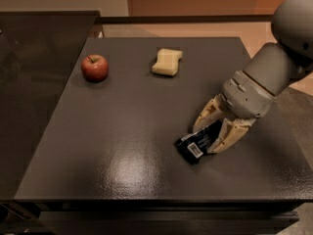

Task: Move rxbar blueberry near sponge

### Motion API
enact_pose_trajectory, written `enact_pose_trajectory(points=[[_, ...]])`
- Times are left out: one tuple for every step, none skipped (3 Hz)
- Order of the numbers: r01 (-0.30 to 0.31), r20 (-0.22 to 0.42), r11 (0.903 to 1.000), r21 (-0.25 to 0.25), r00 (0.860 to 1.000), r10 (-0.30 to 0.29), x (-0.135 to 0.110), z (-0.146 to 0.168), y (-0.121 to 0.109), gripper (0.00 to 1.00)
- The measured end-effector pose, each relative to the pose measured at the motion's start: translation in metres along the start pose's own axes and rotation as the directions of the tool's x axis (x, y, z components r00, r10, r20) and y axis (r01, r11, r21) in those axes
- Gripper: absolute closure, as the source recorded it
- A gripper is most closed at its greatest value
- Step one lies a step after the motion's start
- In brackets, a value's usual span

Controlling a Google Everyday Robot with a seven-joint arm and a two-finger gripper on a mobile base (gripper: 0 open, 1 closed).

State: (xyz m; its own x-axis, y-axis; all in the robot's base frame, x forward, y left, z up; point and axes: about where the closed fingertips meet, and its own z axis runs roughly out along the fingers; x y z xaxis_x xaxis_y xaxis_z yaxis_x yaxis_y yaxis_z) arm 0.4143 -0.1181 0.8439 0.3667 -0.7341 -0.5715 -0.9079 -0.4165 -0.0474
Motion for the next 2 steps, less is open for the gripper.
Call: enact_pose_trajectory(points=[[-0.098,0.017,0.9866,0.130,0.995,0.097,-0.005,-0.032,-0.009,1.00],[-0.217,0.034,0.9483,0.232,0.976,0.215,-0.006,-0.059,-0.024,1.00]])
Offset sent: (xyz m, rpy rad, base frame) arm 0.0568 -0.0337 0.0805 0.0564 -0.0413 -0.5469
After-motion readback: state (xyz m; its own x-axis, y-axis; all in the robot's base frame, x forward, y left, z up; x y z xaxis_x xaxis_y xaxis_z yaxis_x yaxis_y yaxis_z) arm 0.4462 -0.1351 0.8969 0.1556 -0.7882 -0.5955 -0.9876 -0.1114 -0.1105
